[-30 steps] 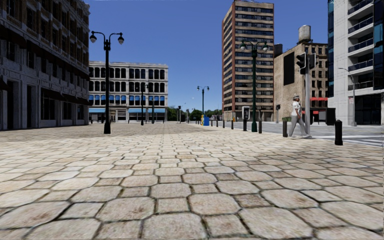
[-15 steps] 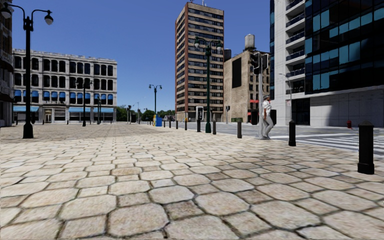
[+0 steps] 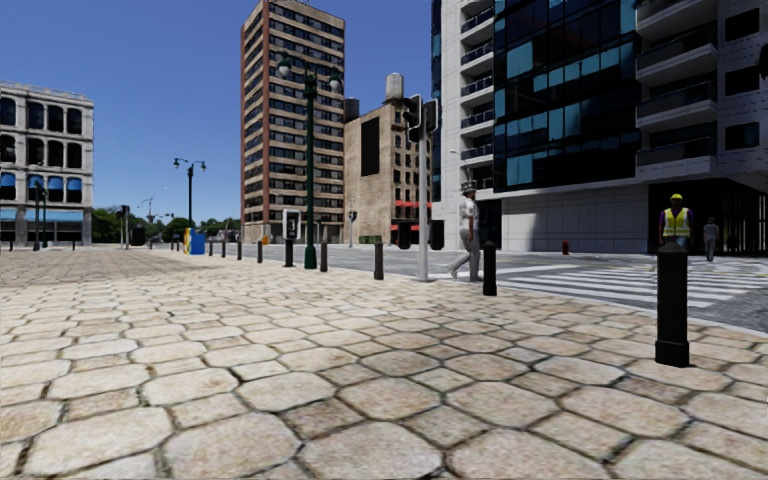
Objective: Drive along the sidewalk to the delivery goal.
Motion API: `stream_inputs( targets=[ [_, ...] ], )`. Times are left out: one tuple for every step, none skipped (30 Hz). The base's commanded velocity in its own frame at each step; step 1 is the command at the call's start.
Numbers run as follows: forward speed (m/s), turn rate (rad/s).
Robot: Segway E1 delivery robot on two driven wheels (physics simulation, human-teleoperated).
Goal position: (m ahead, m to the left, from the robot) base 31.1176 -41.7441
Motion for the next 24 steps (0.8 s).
stream_inputs(
  targets=[
    [2.00, -0.65],
    [2.00, -0.65],
    [2.00, -0.65],
    [2.00, -0.65],
    [2.00, -0.61],
    [2.00, -0.49],
    [2.00, -0.39],
    [2.00, -0.39],
    [2.00, -0.27],
    [2.00, -0.22],
    [2.00, -0.22],
    [2.00, -0.20],
    [2.00, -0.20],
    [2.00, -0.20],
    [2.00, -0.20],
    [2.00, -0.20],
    [2.00, -0.20],
    [2.00, -0.20],
    [2.00, -0.20],
    [2.00, -0.20],
    [2.00, 0.00],
    [2.00, 0.00],
    [2.00, 0.00],
    [2.00, 0.00]
  ],
)
